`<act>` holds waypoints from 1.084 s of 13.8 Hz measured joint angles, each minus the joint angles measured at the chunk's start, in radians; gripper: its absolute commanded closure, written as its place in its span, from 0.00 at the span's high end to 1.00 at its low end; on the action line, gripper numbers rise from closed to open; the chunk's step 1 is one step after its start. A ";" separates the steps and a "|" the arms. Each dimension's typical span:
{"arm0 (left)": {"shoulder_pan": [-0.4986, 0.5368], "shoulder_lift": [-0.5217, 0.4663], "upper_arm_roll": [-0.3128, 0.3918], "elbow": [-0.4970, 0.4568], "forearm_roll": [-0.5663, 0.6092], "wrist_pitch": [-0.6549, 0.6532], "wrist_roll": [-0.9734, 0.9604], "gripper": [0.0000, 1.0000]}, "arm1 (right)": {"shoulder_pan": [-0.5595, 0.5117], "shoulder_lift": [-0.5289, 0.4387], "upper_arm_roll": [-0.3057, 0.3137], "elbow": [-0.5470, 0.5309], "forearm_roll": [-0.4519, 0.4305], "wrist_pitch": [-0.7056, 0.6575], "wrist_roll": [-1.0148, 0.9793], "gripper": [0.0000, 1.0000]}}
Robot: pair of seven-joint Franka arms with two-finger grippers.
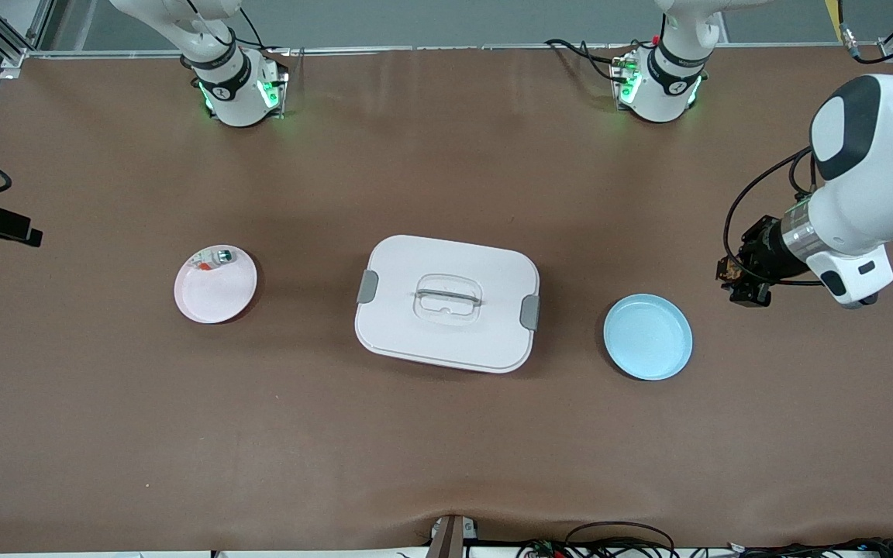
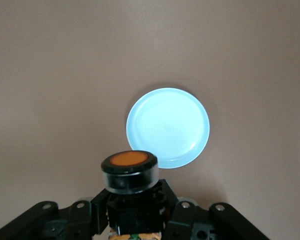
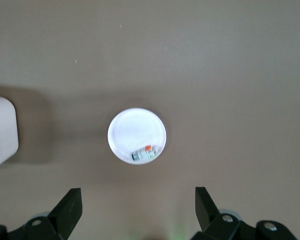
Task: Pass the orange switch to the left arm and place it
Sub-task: 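Lower the held switch onto the light-blue plate with the left gripper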
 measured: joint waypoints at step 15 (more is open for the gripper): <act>0.002 0.016 0.017 -0.288 -0.045 0.440 -0.084 0.00 | 0.005 -0.183 0.010 -0.216 -0.001 0.191 0.000 1.00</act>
